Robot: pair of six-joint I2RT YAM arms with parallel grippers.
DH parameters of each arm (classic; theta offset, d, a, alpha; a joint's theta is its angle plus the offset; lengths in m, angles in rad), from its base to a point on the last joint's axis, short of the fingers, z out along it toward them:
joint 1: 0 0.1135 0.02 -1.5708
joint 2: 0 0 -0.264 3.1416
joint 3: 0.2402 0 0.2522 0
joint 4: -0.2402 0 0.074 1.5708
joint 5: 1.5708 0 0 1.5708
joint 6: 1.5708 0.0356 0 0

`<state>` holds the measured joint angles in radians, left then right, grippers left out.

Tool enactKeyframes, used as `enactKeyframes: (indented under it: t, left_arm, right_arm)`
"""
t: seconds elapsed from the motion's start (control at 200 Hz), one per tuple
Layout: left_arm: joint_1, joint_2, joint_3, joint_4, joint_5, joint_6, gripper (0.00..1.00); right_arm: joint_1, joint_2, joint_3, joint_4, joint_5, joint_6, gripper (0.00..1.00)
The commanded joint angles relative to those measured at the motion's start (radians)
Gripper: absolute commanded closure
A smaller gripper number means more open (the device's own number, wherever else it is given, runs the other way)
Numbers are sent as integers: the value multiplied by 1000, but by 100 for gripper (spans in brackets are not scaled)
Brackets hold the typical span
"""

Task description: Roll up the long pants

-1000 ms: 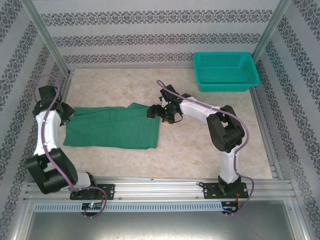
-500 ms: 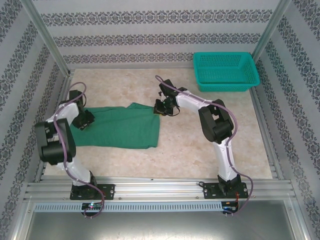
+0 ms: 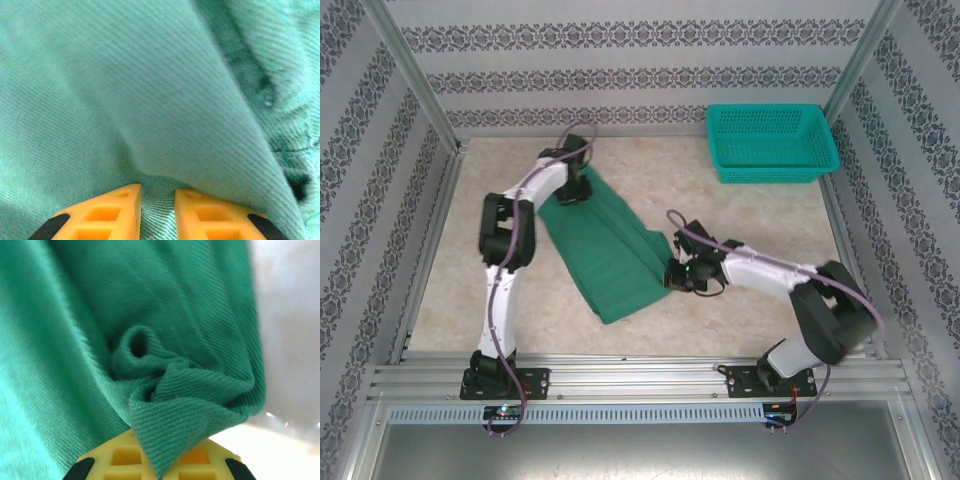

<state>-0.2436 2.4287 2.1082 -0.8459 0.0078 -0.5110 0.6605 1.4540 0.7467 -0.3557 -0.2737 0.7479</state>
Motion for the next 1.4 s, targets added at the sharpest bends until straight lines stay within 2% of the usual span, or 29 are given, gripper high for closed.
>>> enactKeyframes:
  t: [0.0,0.065,0.13,0.165,0.175,0.19,0.21,0.32,0.41,0.435,0.465,0.5,0.53,0.575,0.649,0.734,0.774,0.804,0.874,0.889,0.919,0.929,0.944,0.964,0.999,1.079,1.144,1.264,1.399]
  left_arm:
    - [-71,221,309,-124,-19,36,75]
    - [-108,346,557,-193,-15,37,73]
    - [-115,401,723,-245,-28,21,72]
    - [-114,380,726,-246,-55,27,70]
    - [-115,369,720,-243,-65,32,69]
    - [-114,352,703,-239,-84,40,67]
    - [-114,317,674,-230,-112,52,65]
    - [-117,49,382,-109,-245,120,39]
    - [-114,-202,100,48,-279,161,31]
    - [-113,-265,43,77,-277,164,34]
    - [-113,-324,-9,99,-275,166,47]
    - [-111,-387,-46,97,-267,166,79]
    - [-113,-428,-65,80,-278,150,99]
    - [-112,-480,-95,40,-311,101,100]
    - [-113,-596,-239,57,-339,28,100]
    - [-117,-705,-369,69,-140,165,100]
    - [-143,-736,-394,11,-136,194,100]
    - [-175,-760,-419,-30,-160,211,99]
    - [-285,-852,-526,-88,-230,245,68]
    - [-317,-871,-555,-95,-243,249,66]
    - [-381,-909,-620,-107,-256,253,64]
    - [-404,-917,-640,-111,-262,251,63]
    - [-438,-935,-668,-118,-274,247,62]
    - [-485,-954,-703,-125,-298,237,60]
    - [-574,-980,-762,-135,-341,219,55]
    - [-767,-1008,-861,-172,-434,168,45]
    - [-896,-1001,-911,-205,-492,137,36]
    - [-1032,-971,-981,-219,-469,128,25]
    - [-1061,-931,-1042,-164,-366,169,19]
  right_arm:
    - [164,-134,-96,-115,70,127,100]
    - [235,-189,-109,-143,96,182,99]
    - [257,-256,-86,-257,201,194,68]
    - [258,-311,-69,-326,279,184,41]
    - [258,-327,-64,-346,304,185,31]
    - [258,-351,-56,-370,346,184,9]
    - [257,-386,-47,-403,398,182,3]
    - [217,-552,-48,-380,522,143,2]
    - [94,-652,-126,-209,401,132,2]
    - [47,-667,-156,-163,348,168,2]
    - [-14,-672,-189,-108,281,215,2]
    - [-81,-662,-220,-54,205,262,2]
    - [-120,-642,-235,-1,122,254,2]
    - [-139,-590,-208,0,61,195,2]
    - [-131,-509,-124,-77,100,95,2]
    - [-127,-471,-82,-76,127,12,2]
    - [-125,-474,-73,-79,149,-8,3]
    - [-127,-478,-70,-83,174,-16,9]
    - [-141,-485,-62,-102,232,-30,32]
    - [-148,-485,-61,-107,239,-34,41]
    - [-158,-483,-59,-114,252,-45,69]
    - [-163,-481,-57,-119,255,-47,84]
    - [-169,-477,-55,-128,263,-48,92]
    - [-178,-472,-52,-136,274,-52,95]
    - [-197,-461,-50,-139,272,-62,90]
    - [-230,-420,-29,-158,231,-76,43]
    - [-245,-383,-16,-153,182,-82,20]
    - [-248,-325,-3,-134,126,-75,12]
    - [-250,-294,-6,-116,116,-55,12]
